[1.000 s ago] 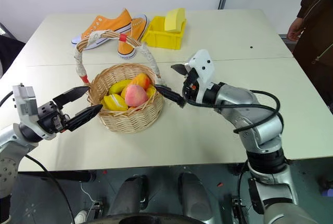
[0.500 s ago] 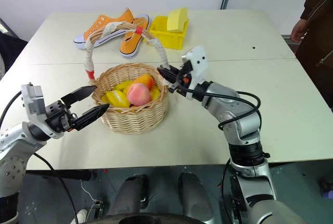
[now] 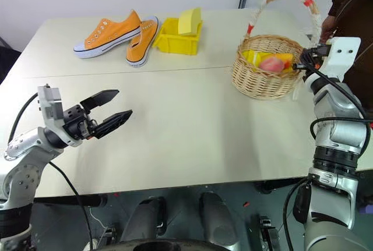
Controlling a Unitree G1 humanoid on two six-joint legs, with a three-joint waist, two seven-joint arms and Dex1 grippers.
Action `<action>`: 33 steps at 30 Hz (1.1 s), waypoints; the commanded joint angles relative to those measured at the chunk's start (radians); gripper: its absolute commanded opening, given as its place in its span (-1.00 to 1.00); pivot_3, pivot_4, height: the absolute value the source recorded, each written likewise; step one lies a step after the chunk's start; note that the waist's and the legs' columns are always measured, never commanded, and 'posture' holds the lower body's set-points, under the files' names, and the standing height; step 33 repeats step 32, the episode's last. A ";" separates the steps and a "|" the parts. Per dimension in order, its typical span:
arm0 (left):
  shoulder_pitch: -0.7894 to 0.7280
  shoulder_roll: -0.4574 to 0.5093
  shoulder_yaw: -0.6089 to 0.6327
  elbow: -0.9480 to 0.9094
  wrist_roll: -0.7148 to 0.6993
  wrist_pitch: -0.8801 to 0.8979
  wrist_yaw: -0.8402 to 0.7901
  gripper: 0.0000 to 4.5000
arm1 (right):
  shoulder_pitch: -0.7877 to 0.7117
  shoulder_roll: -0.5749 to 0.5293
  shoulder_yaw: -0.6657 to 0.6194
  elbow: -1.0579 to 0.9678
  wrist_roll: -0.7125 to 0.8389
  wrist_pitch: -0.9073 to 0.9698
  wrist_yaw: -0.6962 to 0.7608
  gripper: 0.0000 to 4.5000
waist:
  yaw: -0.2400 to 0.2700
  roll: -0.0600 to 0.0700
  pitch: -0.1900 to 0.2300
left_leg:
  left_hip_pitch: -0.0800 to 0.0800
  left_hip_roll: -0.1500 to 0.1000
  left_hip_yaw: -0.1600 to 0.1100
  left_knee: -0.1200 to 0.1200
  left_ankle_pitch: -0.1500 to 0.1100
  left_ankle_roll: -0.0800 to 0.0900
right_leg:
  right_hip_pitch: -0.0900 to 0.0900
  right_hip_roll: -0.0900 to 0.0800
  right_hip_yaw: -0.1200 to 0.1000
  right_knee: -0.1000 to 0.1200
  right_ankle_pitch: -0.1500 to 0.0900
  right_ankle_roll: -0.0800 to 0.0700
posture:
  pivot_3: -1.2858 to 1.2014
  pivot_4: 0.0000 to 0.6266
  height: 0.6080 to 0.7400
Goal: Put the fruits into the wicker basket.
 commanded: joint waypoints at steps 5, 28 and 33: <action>-0.017 0.010 0.016 0.000 0.014 -0.027 0.006 1.00 | 0.017 -0.036 -0.026 -0.052 -0.012 -0.056 -0.007 0.05 | 0.008 0.000 0.000 | 0.000 0.000 0.001 0.000 0.000 0.000 | 0.000 -0.001 0.000 0.000 0.000 0.000 | 0.03 -0.52 1.00; 0.215 -0.002 0.114 0.143 0.271 -0.155 0.181 1.00 | 0.480 -0.033 0.249 -0.552 0.158 -0.038 0.497 0.49 | 0.007 -0.002 -0.001 | 0.007 0.000 0.010 -0.003 0.000 0.000 | 0.002 -0.003 0.006 -0.002 -0.003 0.000 | 0.03 -0.52 1.00; 0.256 -0.012 0.125 0.098 0.259 -0.150 0.190 1.00 | 0.438 -0.027 0.294 -0.495 0.124 -0.066 0.520 0.49 | 0.013 -0.003 -0.001 | 0.004 0.000 0.011 -0.003 0.000 0.000 | 0.001 -0.004 0.006 -0.004 -0.002 -0.002 | 0.03 -0.52 1.00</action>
